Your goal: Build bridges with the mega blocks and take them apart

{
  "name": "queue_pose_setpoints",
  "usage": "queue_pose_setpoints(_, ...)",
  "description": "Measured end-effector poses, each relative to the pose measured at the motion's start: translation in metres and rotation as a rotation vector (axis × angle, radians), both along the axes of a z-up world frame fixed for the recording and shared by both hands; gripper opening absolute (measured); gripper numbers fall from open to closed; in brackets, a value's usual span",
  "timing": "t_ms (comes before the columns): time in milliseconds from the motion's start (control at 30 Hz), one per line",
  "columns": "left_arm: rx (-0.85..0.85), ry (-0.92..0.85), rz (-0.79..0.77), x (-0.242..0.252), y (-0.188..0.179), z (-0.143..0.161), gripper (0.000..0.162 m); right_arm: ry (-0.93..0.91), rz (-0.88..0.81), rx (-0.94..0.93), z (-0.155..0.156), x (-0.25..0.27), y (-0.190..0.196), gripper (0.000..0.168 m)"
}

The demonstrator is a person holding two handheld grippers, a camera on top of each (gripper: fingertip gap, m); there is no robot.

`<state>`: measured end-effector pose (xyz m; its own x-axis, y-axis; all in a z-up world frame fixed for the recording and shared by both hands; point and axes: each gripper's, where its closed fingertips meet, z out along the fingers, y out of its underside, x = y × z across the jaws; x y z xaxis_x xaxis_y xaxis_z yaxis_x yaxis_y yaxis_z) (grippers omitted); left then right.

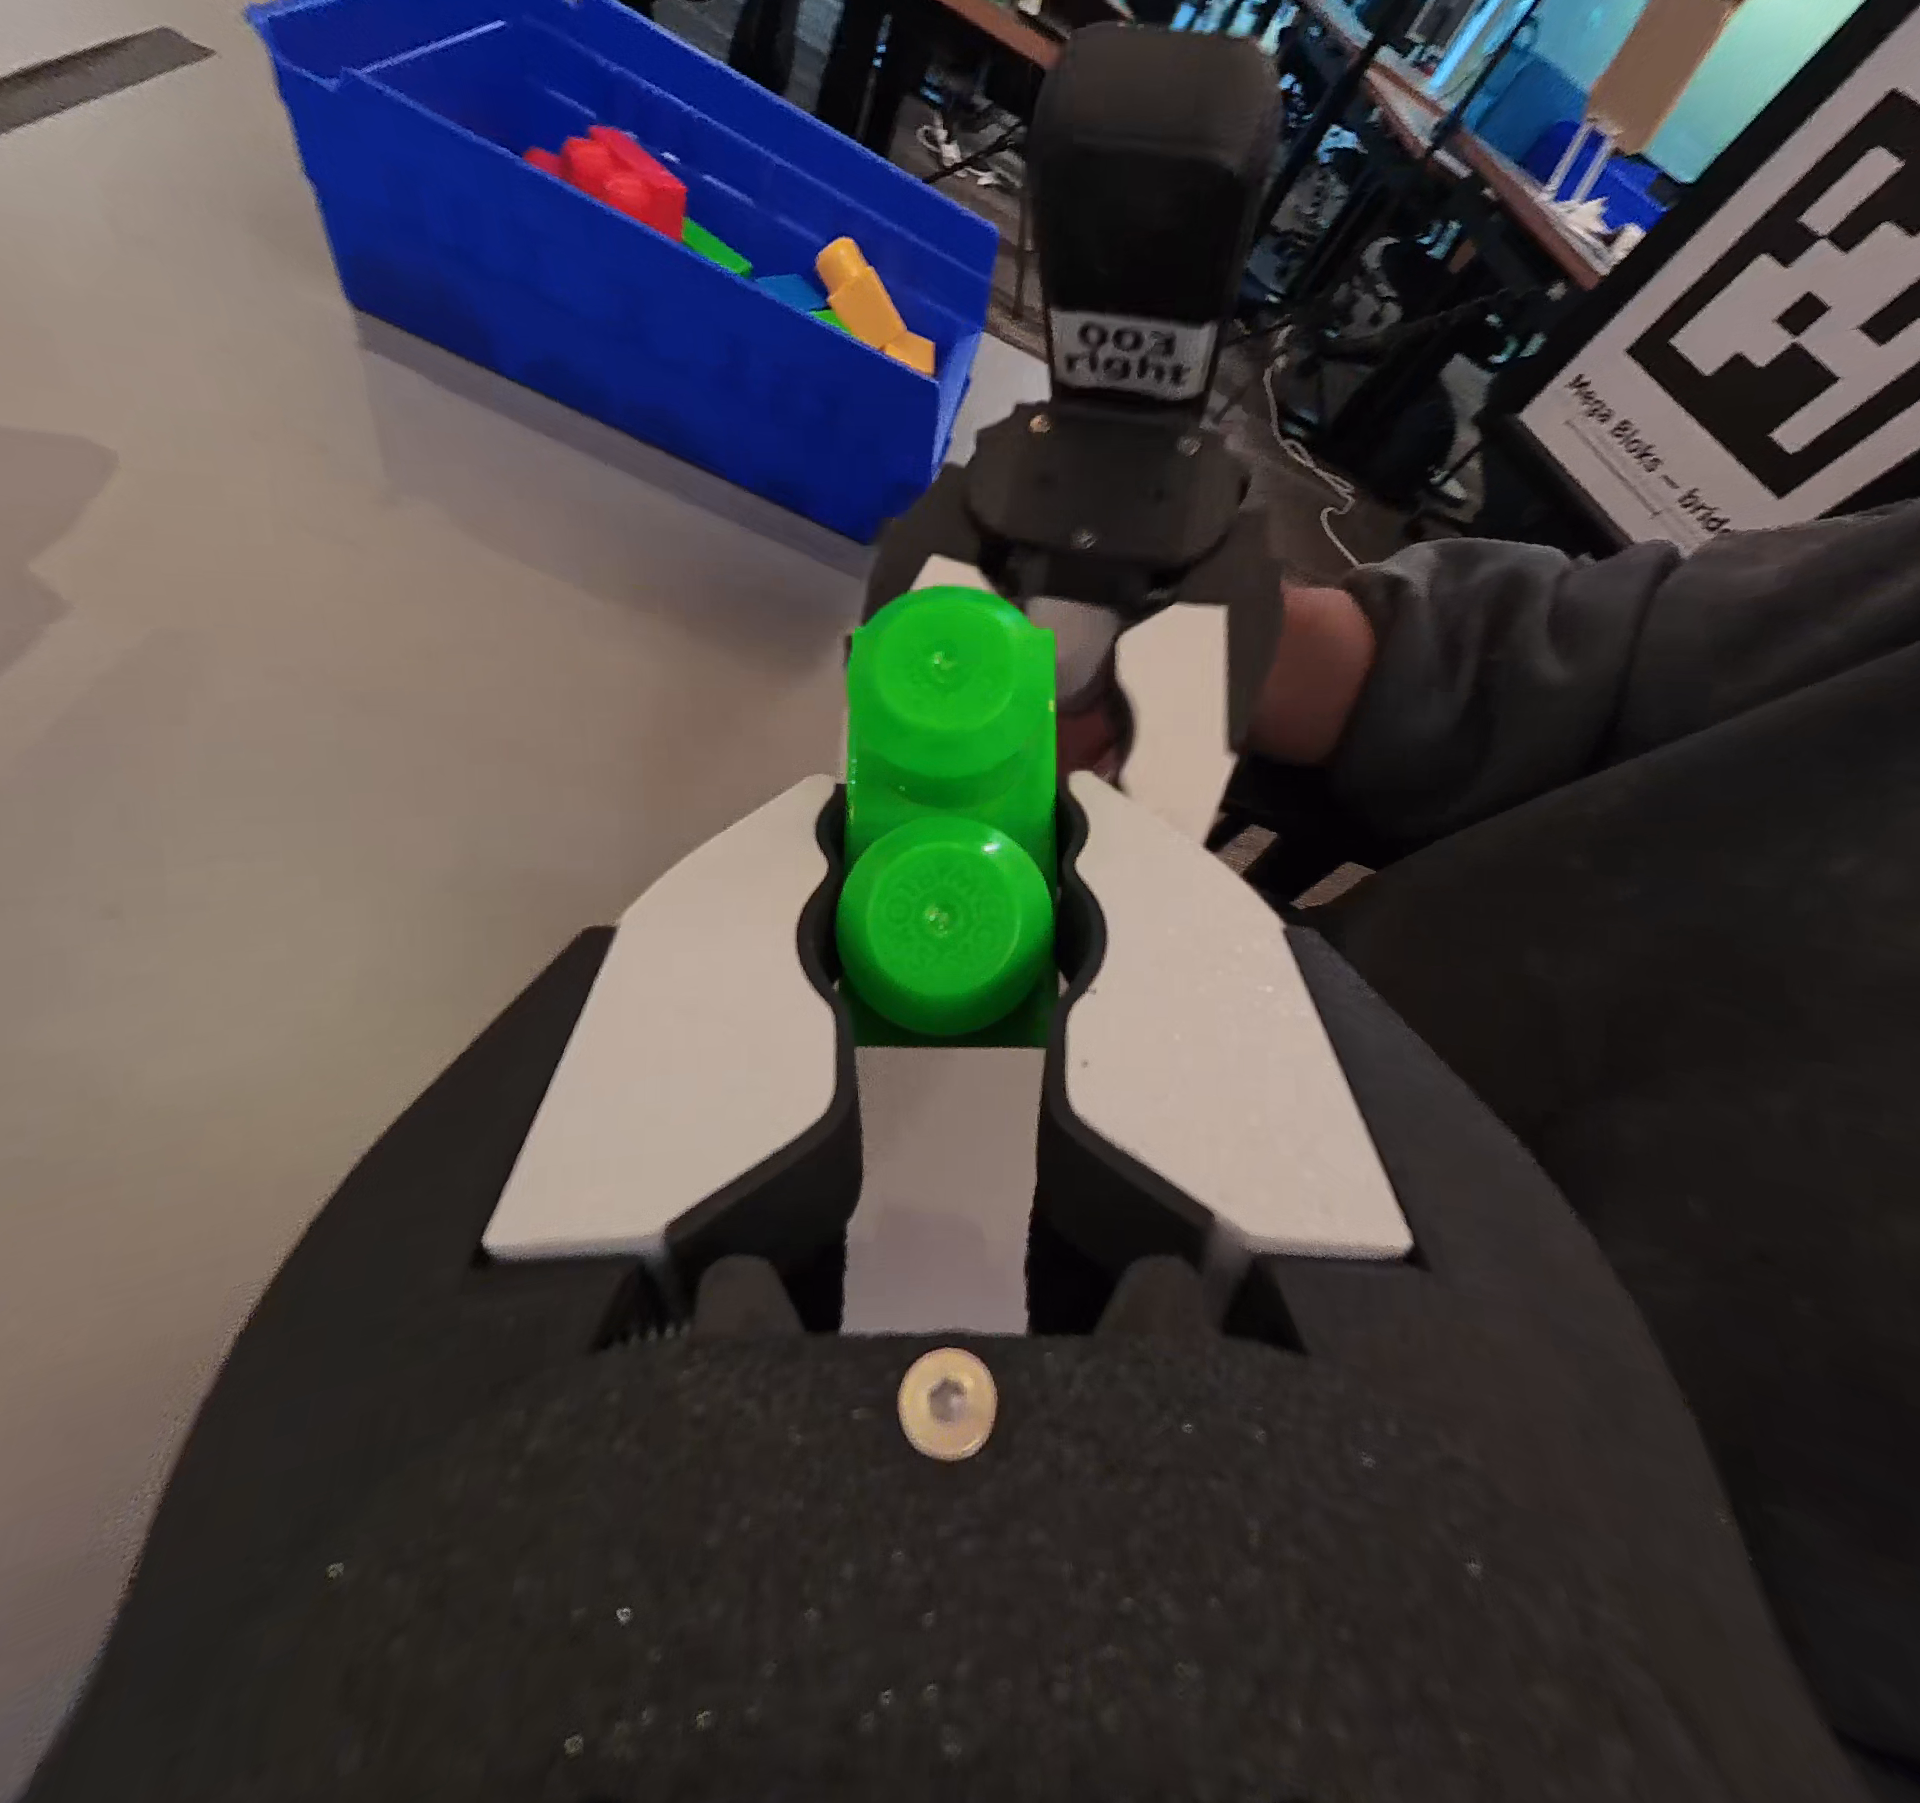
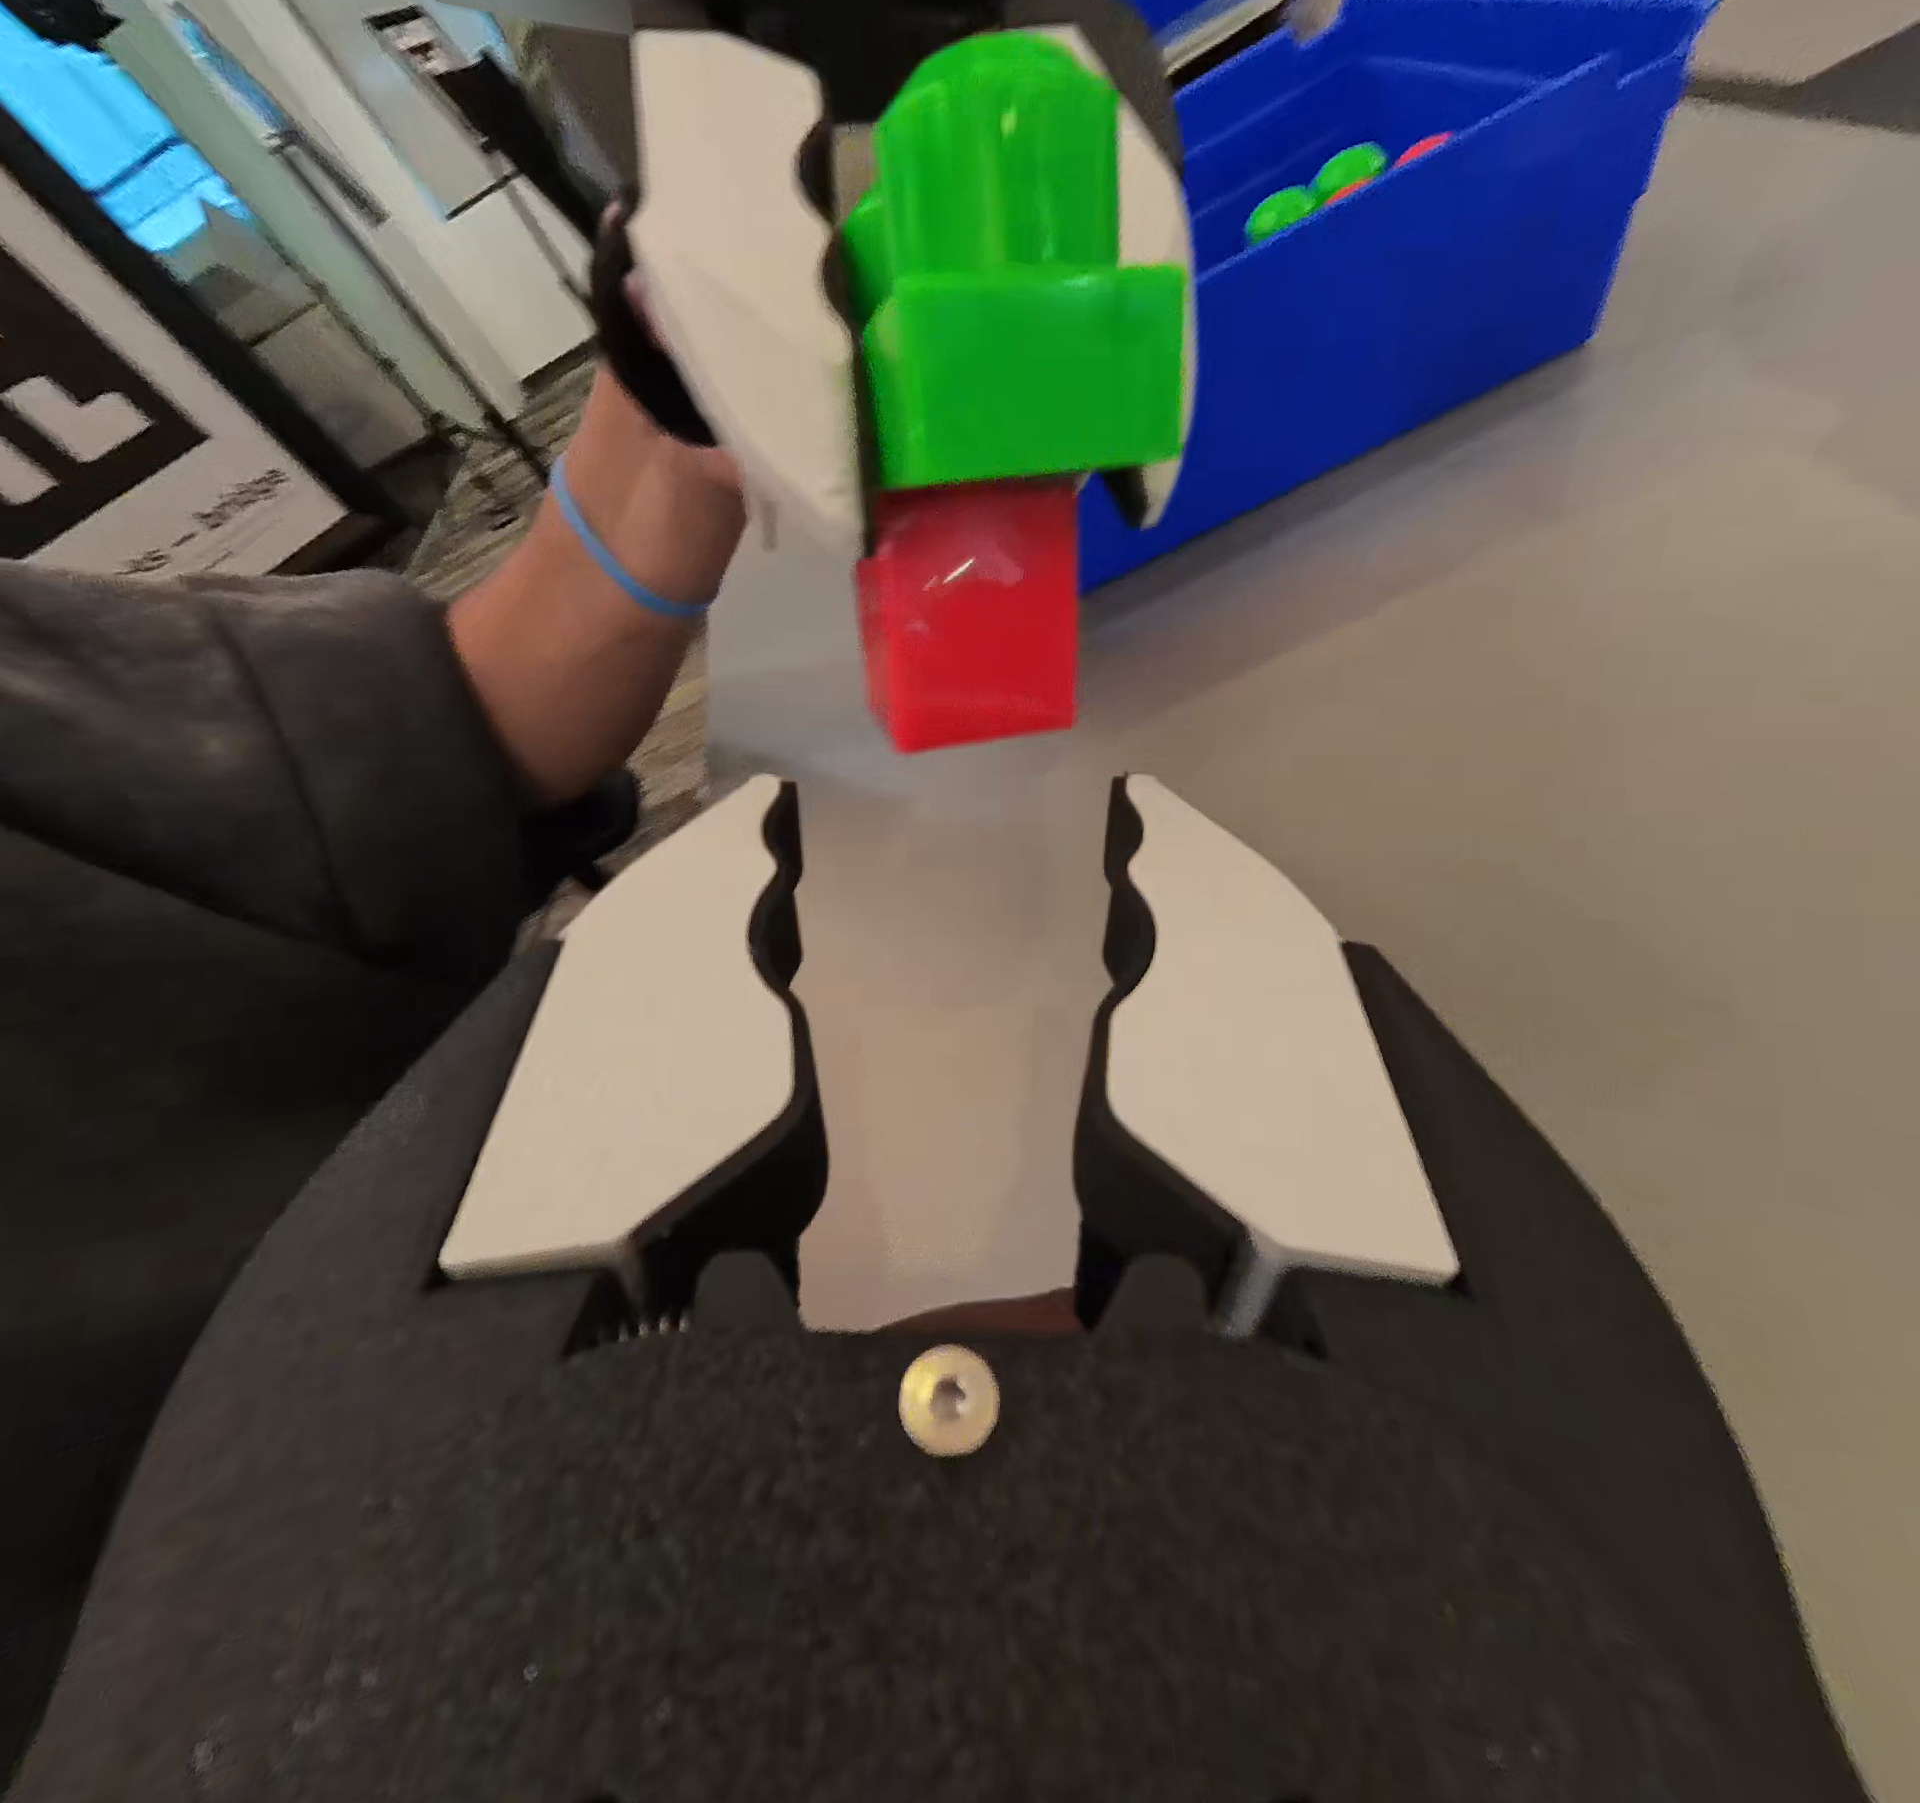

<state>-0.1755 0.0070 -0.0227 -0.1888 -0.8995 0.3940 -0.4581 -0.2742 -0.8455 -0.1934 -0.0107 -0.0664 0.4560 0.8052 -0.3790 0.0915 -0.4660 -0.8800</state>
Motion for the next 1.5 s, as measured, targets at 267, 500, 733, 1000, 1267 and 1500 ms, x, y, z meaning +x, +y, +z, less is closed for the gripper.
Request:
queue_pose_setpoints(267,-0.061,0.002,-0.083,0.003,-0.013,-0.007,0.036,0.140,0.036,-0.033,-0.002,-0.012,-0.002,0.036)
queue_pose_setpoints(500,0.037,0.003,-0.036,-0.018,0.002,0.012,0.036,-0.015,0.030,-0.014,-0.030,-0.001,-0.004,0.036)
queue_pose_setpoints(733,0.068,-0.049,0.105,-0.058,0.036,0.039,0.036,-0.005,0.006,-0.052,-0.022,0.025,0.001,0.036)
queue_pose_setpoints(1000,0.165,0.058,0.126,-0.047,0.035,0.016,0.036,-0.175,-0.374,0.159,0.077,0.154,0.008,0.036)
queue_pose_setpoints(1267,0.183,0.030,0.109,-0.047,0.028,0.027,0.036,-1.044,-0.857,-0.308,0.038,0.427,-0.006,0.036)
queue_pose_setpoints(1500,0.205,0.046,0.077,-0.043,0.017,0.025,0.036,-1.512,-0.545,-0.848,-0.048,0.493,-0.023,0.036)
